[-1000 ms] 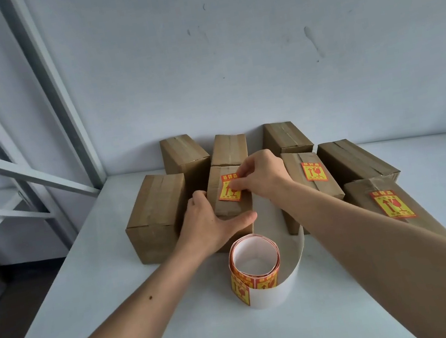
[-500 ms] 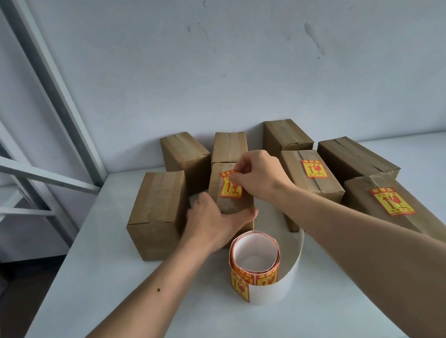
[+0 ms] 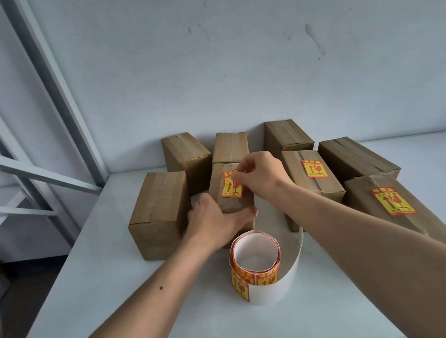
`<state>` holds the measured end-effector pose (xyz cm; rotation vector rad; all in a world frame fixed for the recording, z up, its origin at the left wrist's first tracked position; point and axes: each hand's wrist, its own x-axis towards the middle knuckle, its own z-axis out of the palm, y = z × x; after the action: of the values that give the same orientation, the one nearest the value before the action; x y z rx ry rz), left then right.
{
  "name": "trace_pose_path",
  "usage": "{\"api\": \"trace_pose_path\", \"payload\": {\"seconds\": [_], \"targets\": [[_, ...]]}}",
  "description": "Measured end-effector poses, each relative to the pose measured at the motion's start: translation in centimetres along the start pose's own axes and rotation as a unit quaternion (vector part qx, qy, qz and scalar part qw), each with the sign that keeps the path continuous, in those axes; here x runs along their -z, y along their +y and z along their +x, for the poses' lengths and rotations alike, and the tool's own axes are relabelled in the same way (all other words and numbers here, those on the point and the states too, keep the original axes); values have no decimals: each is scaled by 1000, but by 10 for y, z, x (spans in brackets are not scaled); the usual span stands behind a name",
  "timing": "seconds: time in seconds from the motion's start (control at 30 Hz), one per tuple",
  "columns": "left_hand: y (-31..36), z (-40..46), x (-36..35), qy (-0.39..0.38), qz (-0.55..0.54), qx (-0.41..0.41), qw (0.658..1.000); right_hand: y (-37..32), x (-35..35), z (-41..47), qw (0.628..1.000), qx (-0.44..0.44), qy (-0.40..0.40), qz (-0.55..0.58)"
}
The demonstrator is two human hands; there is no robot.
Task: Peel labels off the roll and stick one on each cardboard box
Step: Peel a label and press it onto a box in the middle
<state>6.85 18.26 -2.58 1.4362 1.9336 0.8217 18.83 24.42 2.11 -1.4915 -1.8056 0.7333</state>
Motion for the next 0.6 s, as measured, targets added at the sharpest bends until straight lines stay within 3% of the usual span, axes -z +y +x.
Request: {"api": "trace_pose_path", "payload": {"seconds": [0.3, 0.6], "targets": [[1, -4, 0, 8, -9, -1, 1000, 10, -4, 4, 992, -97, -13, 78], [3, -6, 0, 12, -2, 4, 1000, 10, -5, 2, 992, -86, 40, 82]]}}
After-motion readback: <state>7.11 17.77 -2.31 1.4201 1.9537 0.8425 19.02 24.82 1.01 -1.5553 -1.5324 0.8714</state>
